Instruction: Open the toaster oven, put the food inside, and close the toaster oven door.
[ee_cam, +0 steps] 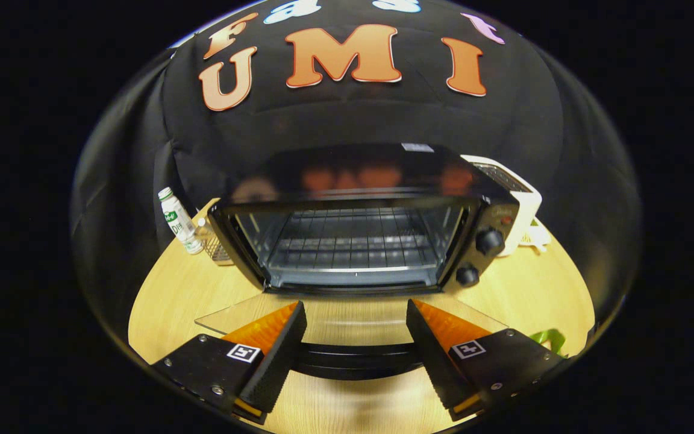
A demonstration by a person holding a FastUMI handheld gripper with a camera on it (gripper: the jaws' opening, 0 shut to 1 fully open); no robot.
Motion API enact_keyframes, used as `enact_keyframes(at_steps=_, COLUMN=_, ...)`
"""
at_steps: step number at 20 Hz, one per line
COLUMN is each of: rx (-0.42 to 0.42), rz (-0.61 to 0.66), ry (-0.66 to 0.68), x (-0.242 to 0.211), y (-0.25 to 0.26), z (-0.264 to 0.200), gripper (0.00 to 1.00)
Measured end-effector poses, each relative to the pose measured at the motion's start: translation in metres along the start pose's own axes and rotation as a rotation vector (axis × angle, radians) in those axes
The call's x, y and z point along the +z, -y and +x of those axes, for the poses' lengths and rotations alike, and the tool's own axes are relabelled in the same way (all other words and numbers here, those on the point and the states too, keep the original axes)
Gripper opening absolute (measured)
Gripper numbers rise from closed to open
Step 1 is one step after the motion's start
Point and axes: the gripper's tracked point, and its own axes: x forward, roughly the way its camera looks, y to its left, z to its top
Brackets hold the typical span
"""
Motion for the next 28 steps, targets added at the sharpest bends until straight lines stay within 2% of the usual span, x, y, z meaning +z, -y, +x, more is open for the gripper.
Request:
enact_keyframes(at_steps=9, rx=-0.017, rz=-0.027, ry=-0.069, x=-0.048, y=0.003, z=-0.004, gripper=1.0)
enact_keyframes(at_steps=15, rx=-0.032, rz=-0.034, ry=-0.137, x=-0.079, y=0.004, z=0.011, gripper=1.0)
enact_keyframes(at_steps=19, rx=-0.03, rz=-0.024, ry=-0.129, x=-0.075, y=0.005, z=0.015, gripper=1.0)
enact_keyframes(at_steps=22, rx=0.024, rz=0.029, ry=-0.13, x=-0.066, y=0.002, z=0.002, gripper=0.99)
enact_keyframes(at_steps=28, rx=0.06, rz=0.008, ry=-0.046, x=-0.001, y=0.048, z=-0.052, gripper=0.99)
